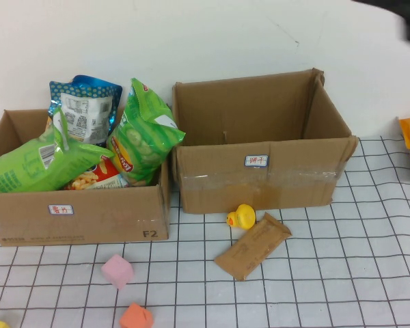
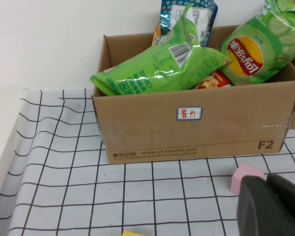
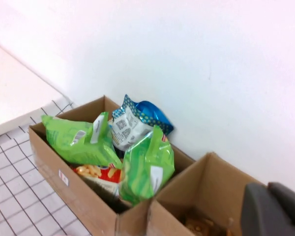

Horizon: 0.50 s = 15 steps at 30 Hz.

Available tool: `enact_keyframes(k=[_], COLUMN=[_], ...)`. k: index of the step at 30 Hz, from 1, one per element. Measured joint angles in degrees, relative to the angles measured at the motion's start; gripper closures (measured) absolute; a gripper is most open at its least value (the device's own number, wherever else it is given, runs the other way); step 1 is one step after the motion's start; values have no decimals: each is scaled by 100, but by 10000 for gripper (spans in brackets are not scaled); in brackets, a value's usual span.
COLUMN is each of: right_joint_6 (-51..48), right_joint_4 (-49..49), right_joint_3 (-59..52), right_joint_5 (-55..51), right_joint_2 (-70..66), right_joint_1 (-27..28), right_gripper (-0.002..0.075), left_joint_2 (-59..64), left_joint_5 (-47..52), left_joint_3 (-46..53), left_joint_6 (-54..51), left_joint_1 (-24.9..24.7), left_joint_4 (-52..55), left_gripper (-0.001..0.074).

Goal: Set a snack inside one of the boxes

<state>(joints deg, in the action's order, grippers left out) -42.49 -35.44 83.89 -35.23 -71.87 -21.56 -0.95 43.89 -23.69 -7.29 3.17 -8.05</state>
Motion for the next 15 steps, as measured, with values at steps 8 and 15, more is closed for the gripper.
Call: enact_keyframes(k=[8, 15], right_joint_6=[-748, -831], right_joint_4=[-143, -189], right_joint_3=[-2663, -4174], right_joint_5=[771, 977], right_joint_2=[2736, 4648], right_joint_1=[0, 0], right_gripper=[727, 727], left_joint_2=[0, 0], left_joint_5=[4, 4], left_joint_3=[0, 0], left_joint_6=[0, 11], left_joint_1=[0, 0], left_joint_4=[0, 0], left_gripper=[736, 736])
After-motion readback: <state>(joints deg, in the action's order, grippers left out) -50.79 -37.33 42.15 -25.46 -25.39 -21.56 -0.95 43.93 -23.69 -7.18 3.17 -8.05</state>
